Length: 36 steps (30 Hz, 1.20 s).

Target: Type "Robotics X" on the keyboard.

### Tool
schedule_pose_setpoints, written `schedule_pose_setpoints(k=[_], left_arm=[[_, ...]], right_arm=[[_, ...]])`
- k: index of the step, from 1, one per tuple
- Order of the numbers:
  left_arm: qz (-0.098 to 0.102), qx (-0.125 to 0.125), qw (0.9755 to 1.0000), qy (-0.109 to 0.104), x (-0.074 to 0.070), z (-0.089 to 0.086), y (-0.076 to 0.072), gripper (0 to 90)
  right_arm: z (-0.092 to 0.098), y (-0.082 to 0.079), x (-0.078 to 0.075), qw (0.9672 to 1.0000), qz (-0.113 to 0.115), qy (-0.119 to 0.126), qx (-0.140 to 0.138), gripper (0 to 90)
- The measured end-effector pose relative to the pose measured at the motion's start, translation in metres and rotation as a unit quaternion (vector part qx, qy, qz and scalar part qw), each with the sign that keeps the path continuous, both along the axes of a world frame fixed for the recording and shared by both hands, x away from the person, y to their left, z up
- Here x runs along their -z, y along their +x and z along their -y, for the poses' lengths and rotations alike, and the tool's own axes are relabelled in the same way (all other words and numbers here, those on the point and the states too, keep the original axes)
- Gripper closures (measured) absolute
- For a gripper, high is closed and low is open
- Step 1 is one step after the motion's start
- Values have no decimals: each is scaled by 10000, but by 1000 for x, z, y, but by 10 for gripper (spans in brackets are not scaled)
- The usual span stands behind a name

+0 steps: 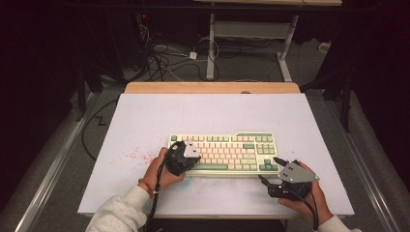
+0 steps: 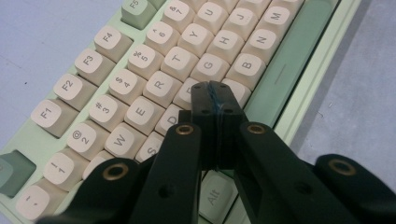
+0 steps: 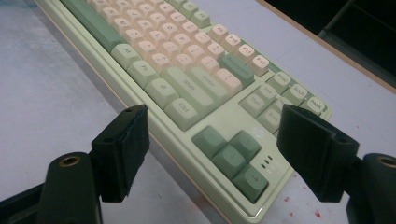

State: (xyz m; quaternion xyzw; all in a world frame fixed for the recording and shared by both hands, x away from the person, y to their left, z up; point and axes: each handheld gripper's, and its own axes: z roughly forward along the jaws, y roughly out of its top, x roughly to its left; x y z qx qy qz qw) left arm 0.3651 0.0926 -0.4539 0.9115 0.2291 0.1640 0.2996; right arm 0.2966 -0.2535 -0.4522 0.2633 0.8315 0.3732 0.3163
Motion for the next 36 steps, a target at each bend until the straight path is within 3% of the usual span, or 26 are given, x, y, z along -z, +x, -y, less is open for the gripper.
schedule_pose_setpoints(k=[18, 36], left_arm=[[85, -17, 9999, -85, -7, -4, -1, 860], [176, -188, 9995, -172, -13, -15, 1, 859]], right_arm=[[-1, 0, 1, 10000, 9, -15, -23, 255], [-1, -1, 0, 10000, 19, -21, -26, 255]])
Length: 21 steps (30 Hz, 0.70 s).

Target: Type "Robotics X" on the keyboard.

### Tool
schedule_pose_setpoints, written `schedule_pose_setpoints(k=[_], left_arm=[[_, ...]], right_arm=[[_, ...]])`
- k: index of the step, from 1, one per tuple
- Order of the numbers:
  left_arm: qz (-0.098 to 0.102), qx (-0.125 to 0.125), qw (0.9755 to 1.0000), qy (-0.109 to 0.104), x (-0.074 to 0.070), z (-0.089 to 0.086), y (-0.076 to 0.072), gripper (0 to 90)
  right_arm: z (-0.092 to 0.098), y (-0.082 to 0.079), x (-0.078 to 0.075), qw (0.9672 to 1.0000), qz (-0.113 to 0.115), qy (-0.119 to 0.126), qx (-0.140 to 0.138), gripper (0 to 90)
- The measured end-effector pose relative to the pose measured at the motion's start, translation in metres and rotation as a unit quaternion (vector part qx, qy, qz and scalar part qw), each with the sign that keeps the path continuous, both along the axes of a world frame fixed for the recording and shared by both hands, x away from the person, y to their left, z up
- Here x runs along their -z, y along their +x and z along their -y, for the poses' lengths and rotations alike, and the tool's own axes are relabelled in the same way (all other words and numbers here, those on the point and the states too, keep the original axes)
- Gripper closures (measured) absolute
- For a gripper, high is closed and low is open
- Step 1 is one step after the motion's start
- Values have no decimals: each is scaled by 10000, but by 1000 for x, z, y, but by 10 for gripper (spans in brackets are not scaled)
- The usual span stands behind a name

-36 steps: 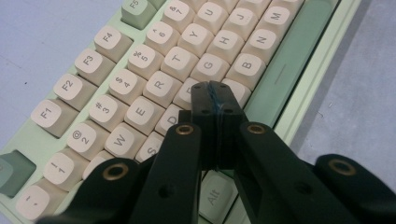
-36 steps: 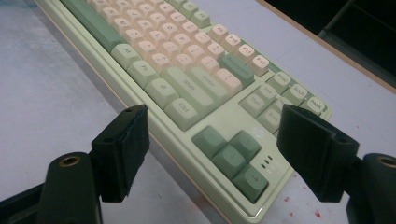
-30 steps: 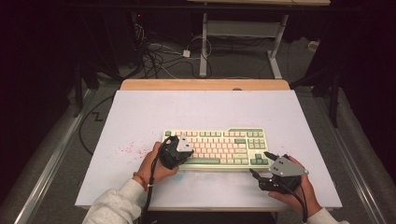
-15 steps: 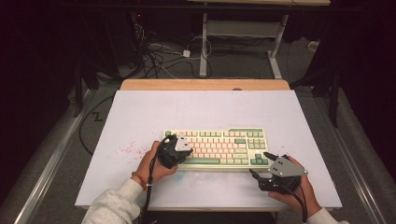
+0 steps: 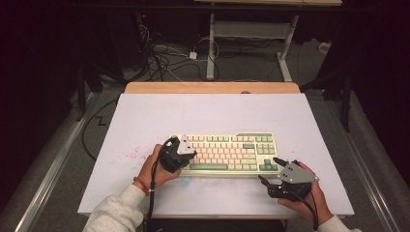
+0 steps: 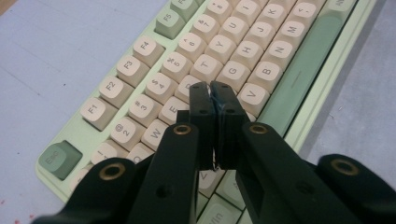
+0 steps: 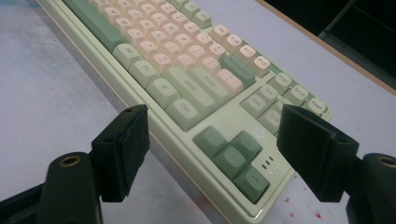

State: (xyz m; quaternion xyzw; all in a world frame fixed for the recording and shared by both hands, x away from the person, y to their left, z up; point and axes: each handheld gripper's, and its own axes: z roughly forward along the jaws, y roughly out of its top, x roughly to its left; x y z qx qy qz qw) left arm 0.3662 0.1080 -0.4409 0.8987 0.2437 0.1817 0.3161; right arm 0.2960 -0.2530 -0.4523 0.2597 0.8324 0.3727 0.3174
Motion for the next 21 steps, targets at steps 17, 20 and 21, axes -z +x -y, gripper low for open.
schedule_pose_setpoints(k=[17, 20, 21], left_arm=[[-46, -133, 9999, 25, 2, -7, 6, 857], [-85, -155, 9998, 16, 3, -7, 8, 857], [-95, -159, 9998, 17, 4, -7, 9, 855]], right_arm=[[-1, 0, 0, 10000, -13, -12, 3, 256], [-1, 0, 1, 10000, -18, -20, 5, 256], [-1, 0, 1, 10000, -18, -22, 4, 256]])
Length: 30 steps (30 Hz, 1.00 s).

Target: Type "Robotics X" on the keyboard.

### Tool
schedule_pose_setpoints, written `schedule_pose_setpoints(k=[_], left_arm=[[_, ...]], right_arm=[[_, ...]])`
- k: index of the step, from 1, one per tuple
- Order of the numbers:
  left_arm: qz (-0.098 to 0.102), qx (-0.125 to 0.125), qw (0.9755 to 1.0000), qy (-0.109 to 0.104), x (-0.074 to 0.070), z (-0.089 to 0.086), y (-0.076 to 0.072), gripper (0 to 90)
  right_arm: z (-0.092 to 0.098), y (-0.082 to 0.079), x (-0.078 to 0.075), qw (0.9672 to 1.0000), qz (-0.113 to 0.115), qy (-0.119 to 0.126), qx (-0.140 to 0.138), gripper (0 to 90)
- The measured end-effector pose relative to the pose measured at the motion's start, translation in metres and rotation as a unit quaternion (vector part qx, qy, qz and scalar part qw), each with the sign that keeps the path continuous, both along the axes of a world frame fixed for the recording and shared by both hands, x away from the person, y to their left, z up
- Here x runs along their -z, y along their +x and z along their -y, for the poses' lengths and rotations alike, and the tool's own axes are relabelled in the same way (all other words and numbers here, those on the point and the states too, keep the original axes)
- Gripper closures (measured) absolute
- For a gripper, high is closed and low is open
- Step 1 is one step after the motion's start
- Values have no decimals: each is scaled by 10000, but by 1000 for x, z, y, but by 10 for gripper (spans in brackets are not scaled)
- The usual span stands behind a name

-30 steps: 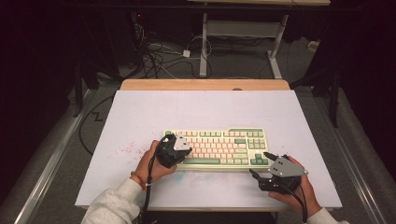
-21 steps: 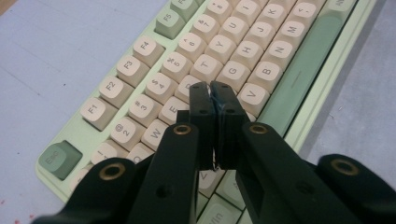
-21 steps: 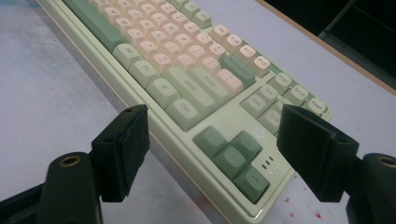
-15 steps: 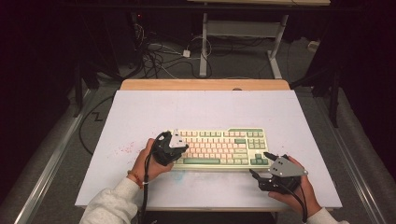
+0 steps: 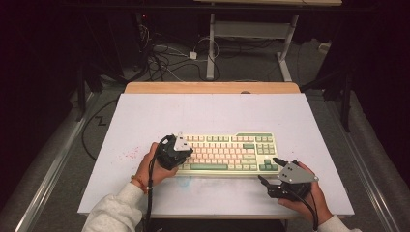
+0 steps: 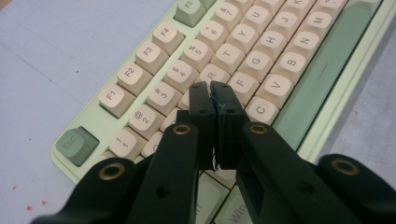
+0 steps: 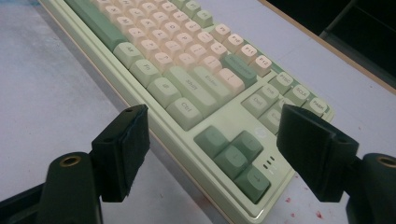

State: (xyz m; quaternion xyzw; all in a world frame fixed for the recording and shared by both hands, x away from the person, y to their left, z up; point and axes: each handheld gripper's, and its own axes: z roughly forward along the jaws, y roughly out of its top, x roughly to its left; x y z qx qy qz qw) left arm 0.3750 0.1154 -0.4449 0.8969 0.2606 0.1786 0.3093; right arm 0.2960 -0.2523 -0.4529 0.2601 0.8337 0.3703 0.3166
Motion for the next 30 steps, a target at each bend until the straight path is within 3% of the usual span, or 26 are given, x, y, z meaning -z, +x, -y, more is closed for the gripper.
schedule_pose_setpoints(k=[21, 30], left_arm=[[-125, -5, 9998, 133, 10, 1, 4, 874], [-15, 38, 9999, 131, 5, 3, 1, 860]], right_arm=[[-1, 0, 1, 10000, -18, -52, -15, 258], [0, 0, 0, 10000, -2, -37, -4, 258]])
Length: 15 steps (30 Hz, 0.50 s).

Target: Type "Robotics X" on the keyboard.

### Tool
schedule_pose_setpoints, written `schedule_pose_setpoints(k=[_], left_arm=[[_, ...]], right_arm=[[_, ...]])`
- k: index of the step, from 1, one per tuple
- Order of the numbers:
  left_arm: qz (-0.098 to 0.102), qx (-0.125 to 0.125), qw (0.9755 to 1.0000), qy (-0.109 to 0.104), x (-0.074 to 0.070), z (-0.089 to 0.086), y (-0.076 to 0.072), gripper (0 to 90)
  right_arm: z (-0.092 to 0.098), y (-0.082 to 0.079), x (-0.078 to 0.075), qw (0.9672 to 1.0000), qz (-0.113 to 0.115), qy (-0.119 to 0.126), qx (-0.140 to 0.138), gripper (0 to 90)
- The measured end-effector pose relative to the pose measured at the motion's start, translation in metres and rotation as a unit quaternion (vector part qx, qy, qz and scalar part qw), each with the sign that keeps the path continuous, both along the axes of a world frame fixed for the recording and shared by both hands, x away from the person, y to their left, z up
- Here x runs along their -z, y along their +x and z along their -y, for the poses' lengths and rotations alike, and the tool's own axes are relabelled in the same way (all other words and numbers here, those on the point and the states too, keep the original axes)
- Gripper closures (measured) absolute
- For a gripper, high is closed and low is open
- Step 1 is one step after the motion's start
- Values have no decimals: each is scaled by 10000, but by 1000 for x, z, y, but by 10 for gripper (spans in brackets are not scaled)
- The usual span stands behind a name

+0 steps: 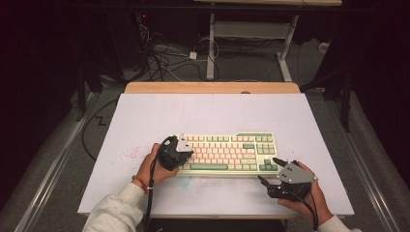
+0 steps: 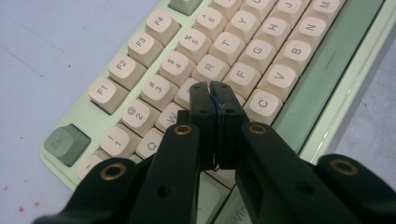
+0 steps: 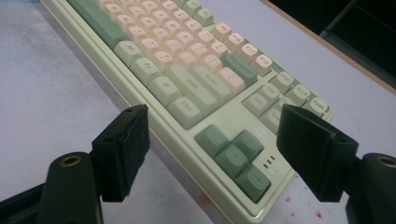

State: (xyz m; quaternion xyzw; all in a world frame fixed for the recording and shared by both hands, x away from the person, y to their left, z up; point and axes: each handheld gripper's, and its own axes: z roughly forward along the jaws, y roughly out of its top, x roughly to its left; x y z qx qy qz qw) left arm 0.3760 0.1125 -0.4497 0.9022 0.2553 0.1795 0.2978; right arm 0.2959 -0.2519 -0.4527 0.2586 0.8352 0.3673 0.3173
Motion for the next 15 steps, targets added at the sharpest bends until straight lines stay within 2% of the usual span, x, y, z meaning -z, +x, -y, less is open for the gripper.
schedule_pose_setpoints(k=[9, 15], left_arm=[[141, -1, 9999, -81, -5, -1, -2, 832], [234, 4, 9996, -160, -8, -2, -3, 780]], right_arm=[[0, 0, 0, 10000, -2, 14, 9, 259], [0, 0, 0, 10000, -3, 19, 3, 259]])
